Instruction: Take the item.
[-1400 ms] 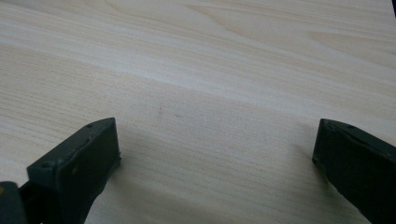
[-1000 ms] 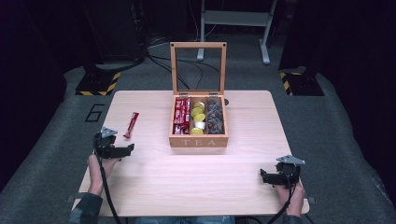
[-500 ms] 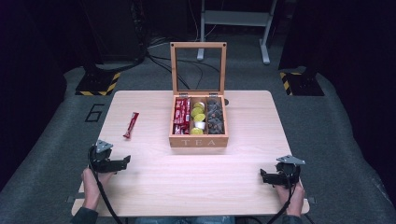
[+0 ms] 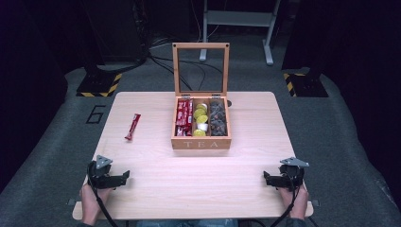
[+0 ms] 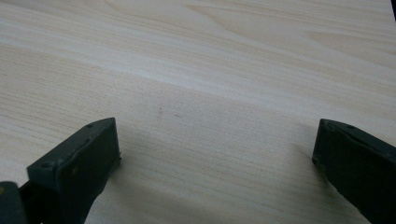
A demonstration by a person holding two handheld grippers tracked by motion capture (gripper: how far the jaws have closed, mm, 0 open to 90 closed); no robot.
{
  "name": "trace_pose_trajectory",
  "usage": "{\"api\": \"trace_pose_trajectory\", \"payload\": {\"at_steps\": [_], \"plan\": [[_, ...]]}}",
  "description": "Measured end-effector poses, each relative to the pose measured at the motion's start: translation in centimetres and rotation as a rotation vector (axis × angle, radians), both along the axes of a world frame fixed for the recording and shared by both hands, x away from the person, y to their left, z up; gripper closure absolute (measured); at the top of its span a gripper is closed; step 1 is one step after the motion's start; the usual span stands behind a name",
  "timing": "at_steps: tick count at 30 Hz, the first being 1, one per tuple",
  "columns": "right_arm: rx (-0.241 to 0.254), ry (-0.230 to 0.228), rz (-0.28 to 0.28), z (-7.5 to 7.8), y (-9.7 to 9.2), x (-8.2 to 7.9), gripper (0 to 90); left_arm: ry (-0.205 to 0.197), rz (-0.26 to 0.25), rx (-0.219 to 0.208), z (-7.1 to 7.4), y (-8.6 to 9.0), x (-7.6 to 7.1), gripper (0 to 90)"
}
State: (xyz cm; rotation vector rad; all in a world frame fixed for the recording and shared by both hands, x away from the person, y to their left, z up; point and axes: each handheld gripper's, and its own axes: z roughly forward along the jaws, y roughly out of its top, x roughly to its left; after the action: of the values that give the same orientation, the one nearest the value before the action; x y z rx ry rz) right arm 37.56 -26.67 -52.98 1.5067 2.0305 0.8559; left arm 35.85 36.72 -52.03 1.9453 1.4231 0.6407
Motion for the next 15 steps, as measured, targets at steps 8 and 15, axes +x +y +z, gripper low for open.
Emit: {"api": "trace_pose_trajectory", "payload": {"at_steps": [8, 15], "plan": [[0.004, 0.000, -0.005, 0.0, 0.1, 0.0, 0.0, 0.009, 0.013, -0.004, -1.1, 0.7, -0.9, 3.6], [0.005, 0.003, -0.006, 0.0, 0.2, 0.0, 0.0, 0.012, 0.017, -0.011, -1.2, 0.7, -0.8, 2.5]]}}
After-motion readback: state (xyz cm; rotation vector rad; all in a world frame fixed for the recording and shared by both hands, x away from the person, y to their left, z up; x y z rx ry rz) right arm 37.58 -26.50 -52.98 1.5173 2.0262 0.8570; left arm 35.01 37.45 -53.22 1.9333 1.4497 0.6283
